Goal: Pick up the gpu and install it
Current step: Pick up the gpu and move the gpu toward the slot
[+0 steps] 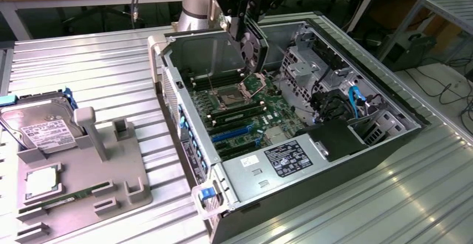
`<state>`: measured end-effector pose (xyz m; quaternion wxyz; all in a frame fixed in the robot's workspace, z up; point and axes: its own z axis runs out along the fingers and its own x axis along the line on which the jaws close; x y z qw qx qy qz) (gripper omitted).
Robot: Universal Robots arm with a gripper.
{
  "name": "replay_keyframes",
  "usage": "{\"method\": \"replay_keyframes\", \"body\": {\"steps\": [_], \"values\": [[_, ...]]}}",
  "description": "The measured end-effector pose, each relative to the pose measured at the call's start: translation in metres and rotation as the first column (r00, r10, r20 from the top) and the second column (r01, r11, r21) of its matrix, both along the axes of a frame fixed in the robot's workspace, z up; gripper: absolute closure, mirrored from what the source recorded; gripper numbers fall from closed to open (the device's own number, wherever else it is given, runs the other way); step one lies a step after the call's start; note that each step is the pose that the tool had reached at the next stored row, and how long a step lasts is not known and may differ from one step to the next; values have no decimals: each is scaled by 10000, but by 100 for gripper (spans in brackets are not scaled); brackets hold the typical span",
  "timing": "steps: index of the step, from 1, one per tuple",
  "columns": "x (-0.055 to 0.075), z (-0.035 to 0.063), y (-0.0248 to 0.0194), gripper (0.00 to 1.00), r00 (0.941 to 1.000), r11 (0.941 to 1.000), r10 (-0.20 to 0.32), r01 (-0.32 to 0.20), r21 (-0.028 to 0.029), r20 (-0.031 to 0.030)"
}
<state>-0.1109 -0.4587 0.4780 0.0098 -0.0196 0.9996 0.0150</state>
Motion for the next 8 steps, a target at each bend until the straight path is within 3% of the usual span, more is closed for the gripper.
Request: {"method": "replay_keyframes", "body": {"steps": [8], "values": [[86,0,0,73,10000,10000,0,0,1,0]]}}
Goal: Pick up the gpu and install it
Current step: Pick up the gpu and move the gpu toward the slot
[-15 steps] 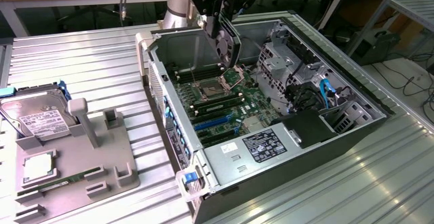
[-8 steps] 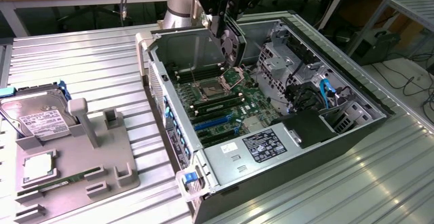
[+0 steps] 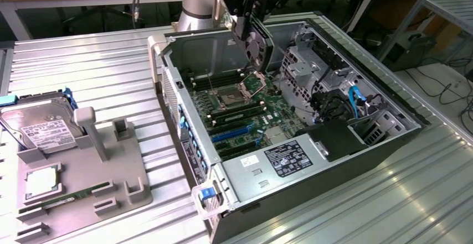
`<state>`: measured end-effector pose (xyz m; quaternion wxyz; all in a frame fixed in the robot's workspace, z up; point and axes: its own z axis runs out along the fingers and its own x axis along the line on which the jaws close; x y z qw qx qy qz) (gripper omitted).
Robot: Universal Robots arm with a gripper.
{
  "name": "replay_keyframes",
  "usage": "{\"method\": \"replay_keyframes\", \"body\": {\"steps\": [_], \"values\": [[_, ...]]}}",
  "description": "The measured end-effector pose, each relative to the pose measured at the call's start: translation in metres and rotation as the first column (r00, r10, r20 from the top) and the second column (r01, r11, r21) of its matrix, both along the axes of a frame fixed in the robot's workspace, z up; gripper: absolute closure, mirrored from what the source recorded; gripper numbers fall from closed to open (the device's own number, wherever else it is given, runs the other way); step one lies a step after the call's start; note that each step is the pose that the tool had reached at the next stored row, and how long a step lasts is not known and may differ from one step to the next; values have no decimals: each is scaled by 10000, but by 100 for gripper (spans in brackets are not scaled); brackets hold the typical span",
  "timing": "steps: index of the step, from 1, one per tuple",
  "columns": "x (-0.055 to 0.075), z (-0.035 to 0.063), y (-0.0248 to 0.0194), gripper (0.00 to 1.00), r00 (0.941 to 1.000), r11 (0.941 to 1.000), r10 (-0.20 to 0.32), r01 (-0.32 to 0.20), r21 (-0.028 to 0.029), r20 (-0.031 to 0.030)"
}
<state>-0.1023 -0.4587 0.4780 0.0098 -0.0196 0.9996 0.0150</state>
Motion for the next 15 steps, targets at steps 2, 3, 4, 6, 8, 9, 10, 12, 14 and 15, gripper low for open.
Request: {"method": "replay_keyframes", "body": {"steps": [2,3,4,6,8,9,10,12,14,15], "values": [[19,0,0,73,10000,10000,0,0,0,0],[27,0,0,73,10000,10000,0,0,-1,0],[37,0,0,73,10000,10000,0,0,0,0],[64,1,0,73,10000,10000,0,0,-1,-1],[80,0,0,73,10000,10000,1,-1,-1,0],[89,0,0,73,10000,10000,0,0,-1,-1],[97,1,0,73,10000,10000,0,0,-1,0],[115,0,0,73,10000,10000,0,0,-1,0],[128,0,0,73,10000,10000,0,0,-1,0],[137,1,0,73,10000,10000,0,0,-1,-1]]}}
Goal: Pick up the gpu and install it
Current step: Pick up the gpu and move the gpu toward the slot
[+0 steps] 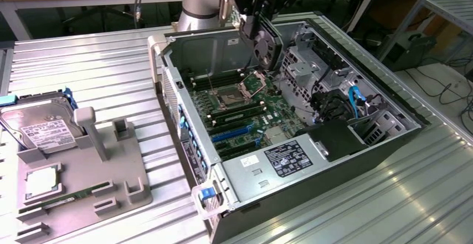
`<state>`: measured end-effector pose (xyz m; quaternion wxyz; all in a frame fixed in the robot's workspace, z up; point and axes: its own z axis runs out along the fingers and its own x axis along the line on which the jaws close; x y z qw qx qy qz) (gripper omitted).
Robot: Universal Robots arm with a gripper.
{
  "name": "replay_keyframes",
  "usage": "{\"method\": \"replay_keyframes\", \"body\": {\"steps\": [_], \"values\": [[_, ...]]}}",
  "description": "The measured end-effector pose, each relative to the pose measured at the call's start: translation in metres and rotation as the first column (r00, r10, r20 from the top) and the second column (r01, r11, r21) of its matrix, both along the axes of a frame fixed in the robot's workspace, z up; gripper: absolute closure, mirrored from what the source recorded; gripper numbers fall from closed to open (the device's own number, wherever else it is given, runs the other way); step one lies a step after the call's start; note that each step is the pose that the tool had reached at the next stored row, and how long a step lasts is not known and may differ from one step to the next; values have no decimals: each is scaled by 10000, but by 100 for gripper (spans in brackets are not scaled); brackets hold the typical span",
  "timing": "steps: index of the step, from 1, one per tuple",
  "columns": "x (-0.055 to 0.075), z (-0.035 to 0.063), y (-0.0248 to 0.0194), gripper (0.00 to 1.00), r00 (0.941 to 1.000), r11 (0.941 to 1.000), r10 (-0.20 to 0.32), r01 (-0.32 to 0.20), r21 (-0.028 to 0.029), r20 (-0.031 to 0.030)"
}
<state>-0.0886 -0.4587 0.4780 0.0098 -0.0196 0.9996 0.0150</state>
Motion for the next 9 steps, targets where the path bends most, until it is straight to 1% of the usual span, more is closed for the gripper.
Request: {"method": "replay_keyframes", "body": {"steps": [6,9], "values": [[68,-1,0,73,10000,10000,1,-1,1,1],[158,-1,0,73,10000,10000,0,0,0,1]]}}
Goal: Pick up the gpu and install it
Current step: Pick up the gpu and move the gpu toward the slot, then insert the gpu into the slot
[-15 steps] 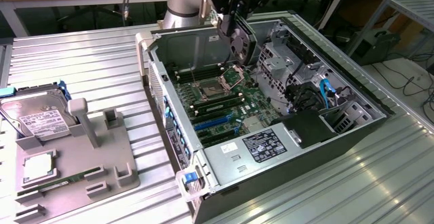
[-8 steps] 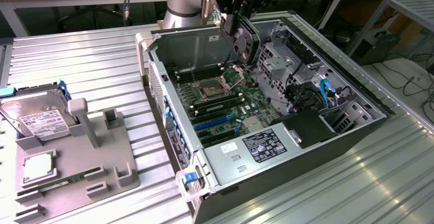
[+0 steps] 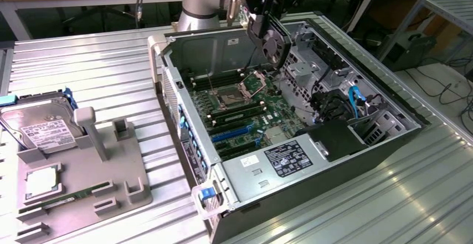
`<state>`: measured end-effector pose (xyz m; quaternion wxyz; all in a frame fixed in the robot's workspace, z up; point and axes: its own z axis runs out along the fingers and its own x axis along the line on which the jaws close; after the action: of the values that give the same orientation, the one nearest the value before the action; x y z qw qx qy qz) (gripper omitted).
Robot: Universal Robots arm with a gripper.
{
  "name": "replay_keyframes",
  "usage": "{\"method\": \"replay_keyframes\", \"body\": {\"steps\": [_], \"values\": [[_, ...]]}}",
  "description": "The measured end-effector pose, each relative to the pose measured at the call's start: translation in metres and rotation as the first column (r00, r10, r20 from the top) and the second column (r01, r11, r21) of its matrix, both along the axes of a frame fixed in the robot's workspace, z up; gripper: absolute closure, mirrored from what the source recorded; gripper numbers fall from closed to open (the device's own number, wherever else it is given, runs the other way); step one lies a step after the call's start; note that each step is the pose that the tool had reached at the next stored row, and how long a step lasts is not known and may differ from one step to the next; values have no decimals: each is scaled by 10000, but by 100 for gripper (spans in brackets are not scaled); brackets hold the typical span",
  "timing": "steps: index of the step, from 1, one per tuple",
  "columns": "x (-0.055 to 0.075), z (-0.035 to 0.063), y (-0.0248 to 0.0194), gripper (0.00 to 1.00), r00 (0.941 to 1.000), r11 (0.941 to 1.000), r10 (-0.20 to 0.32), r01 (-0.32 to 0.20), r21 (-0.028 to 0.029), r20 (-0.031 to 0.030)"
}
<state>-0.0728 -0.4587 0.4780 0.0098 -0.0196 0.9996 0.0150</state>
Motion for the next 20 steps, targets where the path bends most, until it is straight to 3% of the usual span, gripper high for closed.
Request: {"method": "replay_keyframes", "body": {"steps": [11,20], "values": [[295,-1,-1,73,10000,10000,0,0,0,0],[302,-1,0,73,10000,10000,17,-17,0,0]]}}
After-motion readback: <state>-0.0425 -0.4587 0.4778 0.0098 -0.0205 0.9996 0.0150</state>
